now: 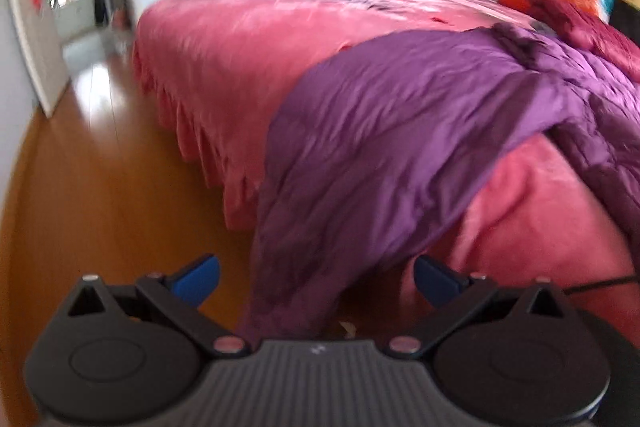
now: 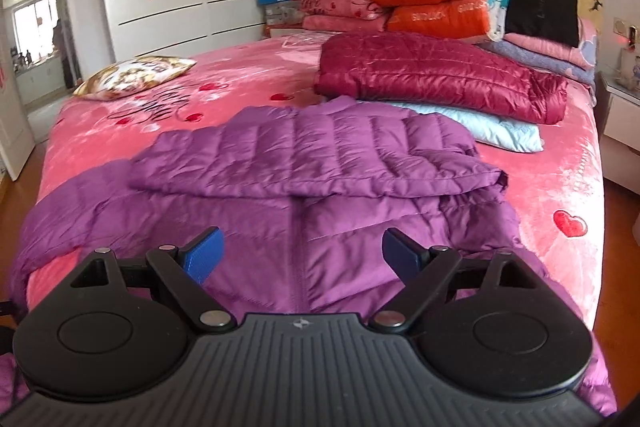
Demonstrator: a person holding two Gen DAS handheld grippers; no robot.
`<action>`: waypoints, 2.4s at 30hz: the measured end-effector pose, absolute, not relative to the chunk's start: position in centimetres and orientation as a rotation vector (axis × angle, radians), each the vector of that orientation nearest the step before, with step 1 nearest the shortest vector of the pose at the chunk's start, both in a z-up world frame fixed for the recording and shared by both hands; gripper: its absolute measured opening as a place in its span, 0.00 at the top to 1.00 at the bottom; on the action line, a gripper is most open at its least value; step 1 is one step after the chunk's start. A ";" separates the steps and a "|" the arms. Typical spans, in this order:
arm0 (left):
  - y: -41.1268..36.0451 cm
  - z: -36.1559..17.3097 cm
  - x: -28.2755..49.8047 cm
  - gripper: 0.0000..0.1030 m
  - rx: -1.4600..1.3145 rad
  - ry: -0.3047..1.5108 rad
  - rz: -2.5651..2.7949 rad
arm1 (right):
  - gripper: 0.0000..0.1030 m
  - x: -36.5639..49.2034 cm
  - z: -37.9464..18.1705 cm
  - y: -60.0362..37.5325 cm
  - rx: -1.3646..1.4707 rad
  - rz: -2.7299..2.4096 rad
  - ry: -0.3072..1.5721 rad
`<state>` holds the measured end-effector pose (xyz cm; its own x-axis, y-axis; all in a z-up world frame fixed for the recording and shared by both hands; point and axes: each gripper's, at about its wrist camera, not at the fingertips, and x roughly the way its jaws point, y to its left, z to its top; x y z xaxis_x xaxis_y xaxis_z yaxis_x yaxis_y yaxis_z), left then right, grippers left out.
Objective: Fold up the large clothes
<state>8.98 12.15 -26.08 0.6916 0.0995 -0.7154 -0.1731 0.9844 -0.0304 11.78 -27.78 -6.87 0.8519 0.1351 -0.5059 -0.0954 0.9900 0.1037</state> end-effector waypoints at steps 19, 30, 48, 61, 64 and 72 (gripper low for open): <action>12.4 -31.2 12.2 0.03 -0.097 0.797 0.106 | 0.00 11.5 -7.9 -21.1 -0.078 0.233 0.592; 13.0 -28.3 11.6 0.69 -0.057 0.773 0.128 | 0.00 12.2 -8.7 -21.3 -0.047 0.236 0.602; 9.2 -16.7 13.7 0.79 0.254 0.608 0.148 | 0.00 12.5 -10.6 -27.1 0.223 0.193 0.595; -2.8 -10.6 17.5 0.79 0.395 0.467 -0.070 | 0.00 11.1 -10.5 -31.1 0.336 0.183 0.527; -6.0 -10.2 17.9 0.79 0.418 0.446 -0.130 | 0.00 10.8 -10.4 -32.1 0.359 0.174 0.510; -14.0 -11.7 19.4 0.79 0.491 0.479 -0.268 | 0.00 10.3 -10.2 -34.4 0.379 0.139 0.475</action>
<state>19.43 -14.03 -11.66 0.8562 -0.1321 -0.4994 0.3566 0.8506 0.3864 10.30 -34.41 -10.20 0.8814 0.2177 -0.4192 -0.0436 0.9212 0.3865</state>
